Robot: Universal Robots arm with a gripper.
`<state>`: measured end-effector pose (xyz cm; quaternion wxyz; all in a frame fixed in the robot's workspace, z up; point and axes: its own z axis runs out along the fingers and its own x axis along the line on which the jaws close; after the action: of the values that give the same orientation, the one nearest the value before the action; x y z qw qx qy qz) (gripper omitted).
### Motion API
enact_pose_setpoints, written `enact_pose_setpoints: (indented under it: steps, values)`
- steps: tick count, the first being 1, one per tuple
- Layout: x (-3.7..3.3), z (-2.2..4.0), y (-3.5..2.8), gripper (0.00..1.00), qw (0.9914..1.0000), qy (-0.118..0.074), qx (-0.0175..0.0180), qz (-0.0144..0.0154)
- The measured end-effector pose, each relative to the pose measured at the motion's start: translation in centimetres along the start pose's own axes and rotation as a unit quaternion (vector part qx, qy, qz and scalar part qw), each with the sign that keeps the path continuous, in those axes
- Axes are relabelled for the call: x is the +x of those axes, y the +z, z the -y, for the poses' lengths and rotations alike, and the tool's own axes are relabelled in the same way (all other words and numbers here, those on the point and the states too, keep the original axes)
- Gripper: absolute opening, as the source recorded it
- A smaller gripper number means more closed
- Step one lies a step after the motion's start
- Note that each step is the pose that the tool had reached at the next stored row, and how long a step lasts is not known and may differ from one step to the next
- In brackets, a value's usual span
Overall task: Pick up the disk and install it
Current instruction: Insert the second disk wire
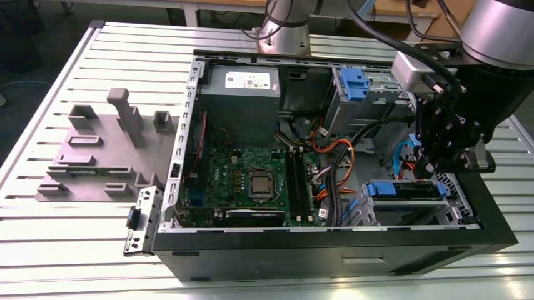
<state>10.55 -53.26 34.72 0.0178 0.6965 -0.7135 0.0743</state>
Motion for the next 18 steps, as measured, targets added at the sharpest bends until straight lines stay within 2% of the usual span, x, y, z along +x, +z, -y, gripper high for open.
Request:
enact_pose_setpoints:
  steps: [11, 15, 18]
  values:
    - [0.0, -0.19, -0.01, 0.11, 1.0, 0.0, 0.0, 0.0001]
    - [0.0, -0.19, -0.02, 0.11, 1.0, 0.0, -0.0023, 0.0005]
    - [0.0, -0.19, -0.01, 0.11, 1.0, 0.0, -0.0026, 0.0006]
